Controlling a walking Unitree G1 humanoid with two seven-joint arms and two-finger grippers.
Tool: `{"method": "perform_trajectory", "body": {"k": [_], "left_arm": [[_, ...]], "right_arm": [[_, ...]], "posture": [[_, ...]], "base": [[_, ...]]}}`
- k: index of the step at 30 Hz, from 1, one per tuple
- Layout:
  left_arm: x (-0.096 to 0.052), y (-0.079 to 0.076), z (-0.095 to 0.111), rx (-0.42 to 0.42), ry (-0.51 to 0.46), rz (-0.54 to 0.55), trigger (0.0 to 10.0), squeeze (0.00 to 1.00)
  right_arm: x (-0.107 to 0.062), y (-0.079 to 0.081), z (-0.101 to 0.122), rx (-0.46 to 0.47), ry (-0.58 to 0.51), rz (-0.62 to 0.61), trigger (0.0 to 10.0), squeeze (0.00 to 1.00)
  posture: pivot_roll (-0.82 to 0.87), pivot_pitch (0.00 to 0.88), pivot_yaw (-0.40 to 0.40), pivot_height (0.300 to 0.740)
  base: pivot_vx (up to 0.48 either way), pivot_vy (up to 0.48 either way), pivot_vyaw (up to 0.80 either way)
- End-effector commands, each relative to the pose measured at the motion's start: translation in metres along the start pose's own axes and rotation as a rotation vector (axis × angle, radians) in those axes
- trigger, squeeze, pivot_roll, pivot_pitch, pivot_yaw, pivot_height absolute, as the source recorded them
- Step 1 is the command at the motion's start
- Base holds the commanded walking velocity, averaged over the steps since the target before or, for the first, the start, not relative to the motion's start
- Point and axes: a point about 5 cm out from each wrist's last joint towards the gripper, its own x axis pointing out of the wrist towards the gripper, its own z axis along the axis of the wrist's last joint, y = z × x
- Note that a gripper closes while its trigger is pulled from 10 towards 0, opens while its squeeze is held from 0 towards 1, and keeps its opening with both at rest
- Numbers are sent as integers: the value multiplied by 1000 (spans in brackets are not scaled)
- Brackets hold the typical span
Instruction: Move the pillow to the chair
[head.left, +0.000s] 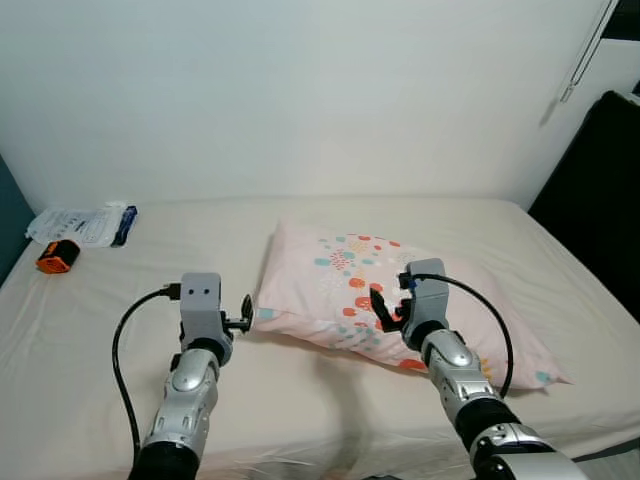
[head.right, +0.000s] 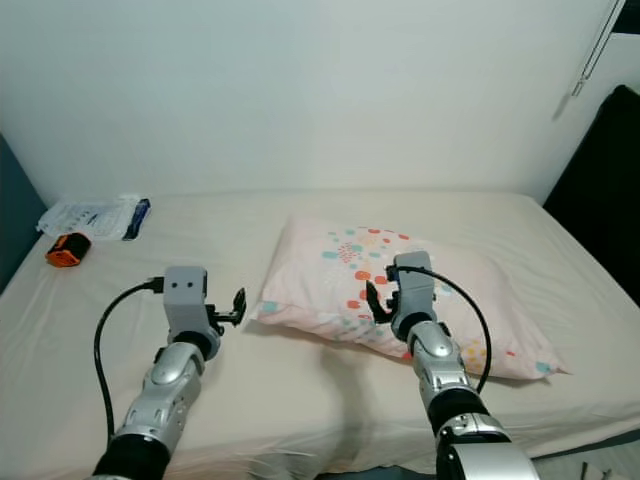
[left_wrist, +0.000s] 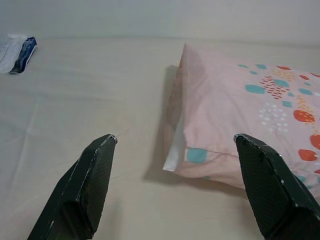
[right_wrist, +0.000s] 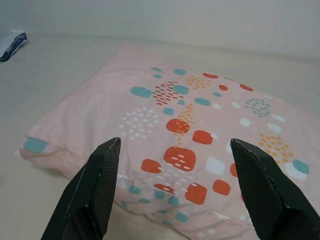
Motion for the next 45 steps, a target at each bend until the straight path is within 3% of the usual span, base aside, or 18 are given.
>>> {"method": "perform_trajectory", "body": {"k": [1,28,45], "left_arm": [[0,0,1,3,0,-2,10000,0],[1,0,1,1,5,0,10000,0],[0,1,2,4,6,0,10000,0]], "right_arm": [[2,0,3,13,1,-1,10000,0],[1,0,1,36,4,0,10000,0],[2,0,2,33,-1,-13,10000,0]], "posture": [[-27,0,-72,740],[-27,0,-68,640],[-21,0,-64,635]], "base": [[0,0,0],[0,0,0],[0,0,0]]}}
